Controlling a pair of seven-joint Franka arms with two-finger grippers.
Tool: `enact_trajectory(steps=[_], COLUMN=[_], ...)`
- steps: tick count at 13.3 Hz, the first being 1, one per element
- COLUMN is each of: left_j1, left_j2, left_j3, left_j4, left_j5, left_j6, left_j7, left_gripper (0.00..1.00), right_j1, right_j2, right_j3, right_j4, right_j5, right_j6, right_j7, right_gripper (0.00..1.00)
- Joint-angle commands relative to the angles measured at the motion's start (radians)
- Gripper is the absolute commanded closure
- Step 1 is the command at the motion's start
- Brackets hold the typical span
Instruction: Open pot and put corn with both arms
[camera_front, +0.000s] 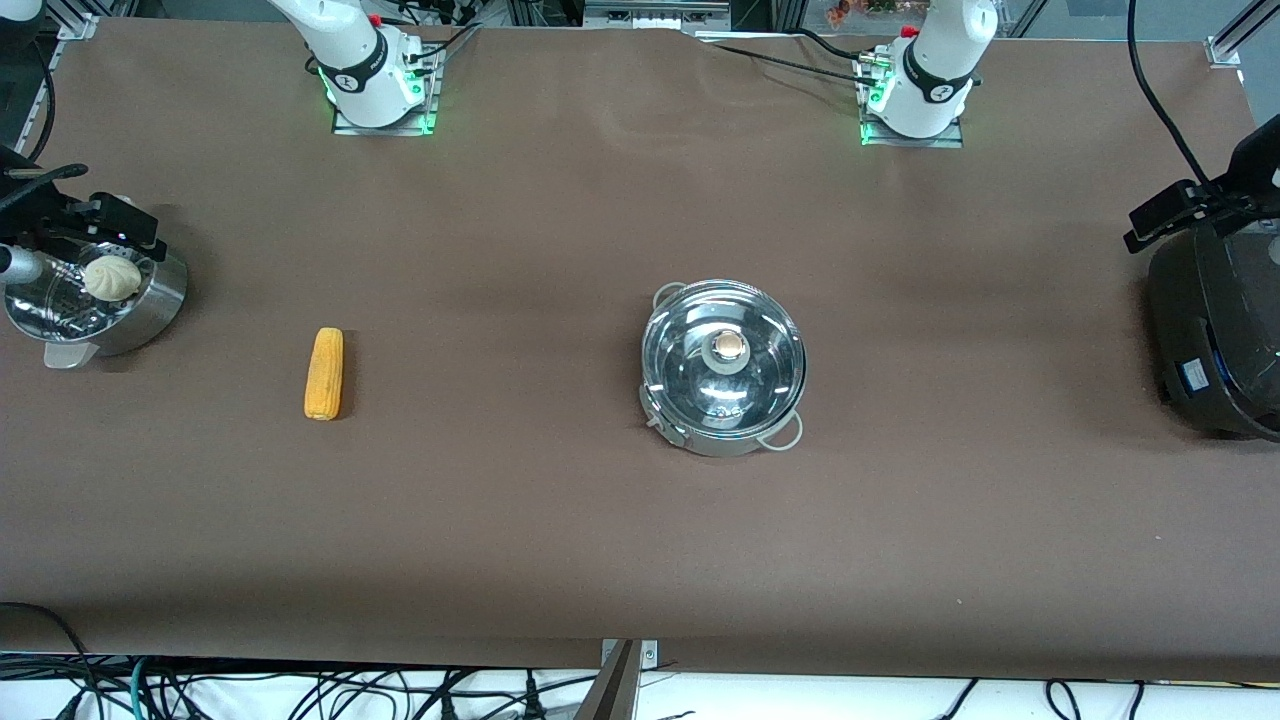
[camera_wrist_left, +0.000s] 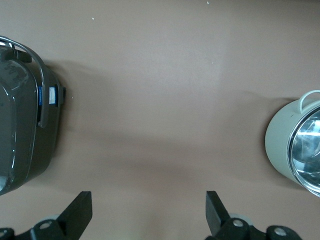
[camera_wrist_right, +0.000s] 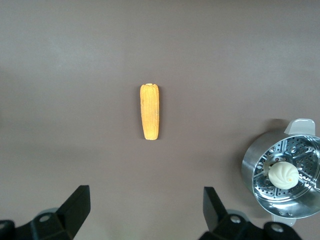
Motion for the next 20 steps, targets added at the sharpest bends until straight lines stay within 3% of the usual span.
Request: enact_trajectory(steps=[1,6,20], left_j1=[0.015,0.012,0.009], left_j2=[0.020,0.021,0.017], left_j3=[-0.006,-0.006,-0.040], left_j4=[0.037,0.031,0.024], left_j5=[-0.006,-0.062,-0.048], left_j6=[-0.023,-0.026,-0.097], left_j7=[0.011,-0.061,0.028], left_gripper=[0.00,0.00,0.00], right_j1=[0.000,0.000,0.000], right_j2=[0.020,0.020,0.020], right_j3=[-0.008,-0.008,-0.008], right_j4=[0.036,0.036,0.036], right_j5=[0.014,0.014,0.014], right_j6=[-0.014,-0.014,-0.014], right_j7=[-0.008,-0.009,-0.008], right_gripper=[0.00,0.00,0.00])
